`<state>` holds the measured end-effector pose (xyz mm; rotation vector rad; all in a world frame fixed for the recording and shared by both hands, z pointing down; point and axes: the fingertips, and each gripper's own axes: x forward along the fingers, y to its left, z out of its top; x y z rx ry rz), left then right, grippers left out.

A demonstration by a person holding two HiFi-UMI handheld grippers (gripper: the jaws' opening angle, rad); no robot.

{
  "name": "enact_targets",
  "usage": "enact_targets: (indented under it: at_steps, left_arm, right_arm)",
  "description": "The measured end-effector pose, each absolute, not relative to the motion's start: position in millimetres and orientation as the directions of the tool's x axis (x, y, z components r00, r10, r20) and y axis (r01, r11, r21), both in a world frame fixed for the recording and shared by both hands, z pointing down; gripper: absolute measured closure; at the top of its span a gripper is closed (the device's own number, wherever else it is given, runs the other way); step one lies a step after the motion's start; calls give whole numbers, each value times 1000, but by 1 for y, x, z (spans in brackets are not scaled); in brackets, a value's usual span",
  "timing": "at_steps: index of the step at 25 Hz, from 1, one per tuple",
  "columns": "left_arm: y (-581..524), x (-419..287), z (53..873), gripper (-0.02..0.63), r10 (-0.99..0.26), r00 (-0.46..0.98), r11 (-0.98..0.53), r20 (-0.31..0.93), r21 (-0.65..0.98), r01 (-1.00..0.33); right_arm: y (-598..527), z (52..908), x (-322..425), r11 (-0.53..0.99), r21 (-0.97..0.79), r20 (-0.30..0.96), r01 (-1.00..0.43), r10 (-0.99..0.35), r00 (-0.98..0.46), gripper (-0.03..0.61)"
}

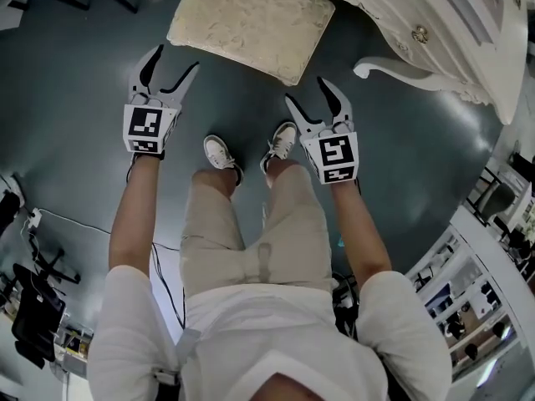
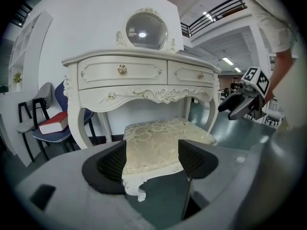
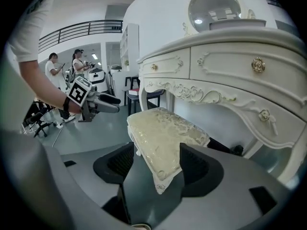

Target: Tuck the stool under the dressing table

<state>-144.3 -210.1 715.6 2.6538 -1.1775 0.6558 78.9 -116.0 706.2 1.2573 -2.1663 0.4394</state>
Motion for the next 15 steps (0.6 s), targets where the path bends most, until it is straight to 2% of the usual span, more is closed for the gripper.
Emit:
enact_targets:
  at_steps: [15]
  left_arm:
    - [-234,-157,803,250,-595,575,-707,562,-25,-707]
  right_arm:
    - [-122,794,85,456,11,688,-890,-650,-324,288]
